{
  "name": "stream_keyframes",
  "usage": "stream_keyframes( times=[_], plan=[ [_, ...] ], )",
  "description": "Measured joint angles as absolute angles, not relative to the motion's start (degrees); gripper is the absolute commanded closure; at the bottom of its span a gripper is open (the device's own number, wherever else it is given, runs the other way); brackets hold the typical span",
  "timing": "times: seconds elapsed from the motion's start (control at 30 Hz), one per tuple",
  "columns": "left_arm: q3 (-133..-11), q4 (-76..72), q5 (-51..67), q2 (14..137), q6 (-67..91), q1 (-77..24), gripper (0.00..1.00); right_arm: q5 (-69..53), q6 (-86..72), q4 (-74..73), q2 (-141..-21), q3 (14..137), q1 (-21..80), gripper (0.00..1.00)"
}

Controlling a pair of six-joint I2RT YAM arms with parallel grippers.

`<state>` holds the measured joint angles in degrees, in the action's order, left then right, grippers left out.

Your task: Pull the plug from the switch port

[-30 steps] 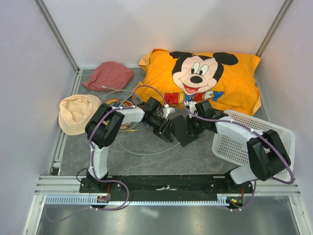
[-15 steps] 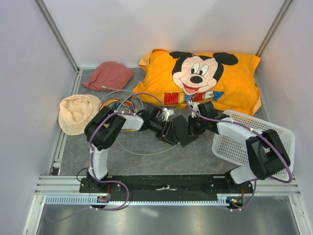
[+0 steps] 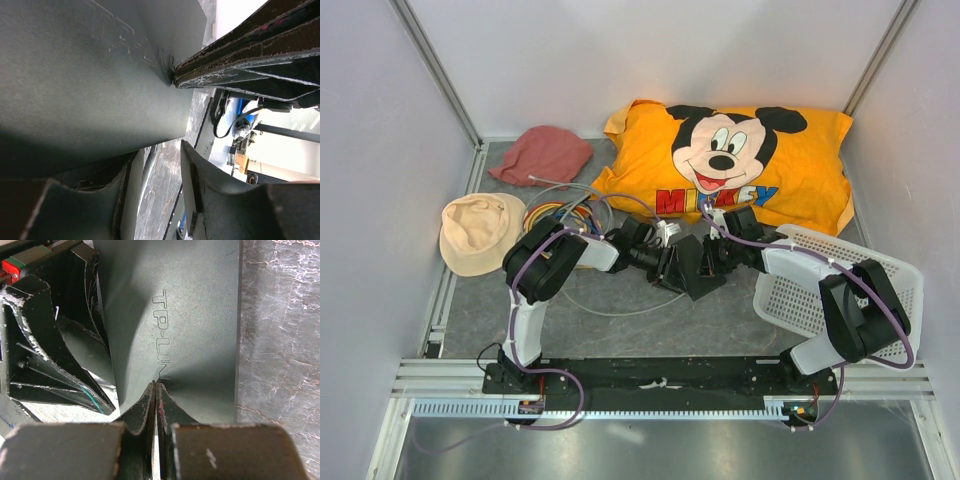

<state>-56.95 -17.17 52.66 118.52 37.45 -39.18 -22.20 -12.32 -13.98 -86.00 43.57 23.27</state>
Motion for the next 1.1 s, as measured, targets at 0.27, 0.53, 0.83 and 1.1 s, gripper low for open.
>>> stream_keyframes(
  times=[0.27,0.53,0.83,1.1],
  plan=[
    [-56.97,-18.28,53.15,118.91,37.43,-39.18,0.59,-22.46,-12.36,-13.91,-86.11,43.57,23.07,0.92],
    [-56.73,-20.25,54.72,119.79,35.53,-39.18,0.60,-22.48,-12.43,-13.91,-86.11,43.57,23.03,0.91],
    [-56.25,-21.58,55.55,120.36,34.39,-39.07,0.69,-22.61,-12.45,-13.85,-86.11,43.57,23.03,0.89],
    [-56.27,-21.54,55.40,120.51,33.76,-39.03,0.75,-22.68,-12.47,-13.76,-86.11,43.53,23.03,0.89]
  ],
)
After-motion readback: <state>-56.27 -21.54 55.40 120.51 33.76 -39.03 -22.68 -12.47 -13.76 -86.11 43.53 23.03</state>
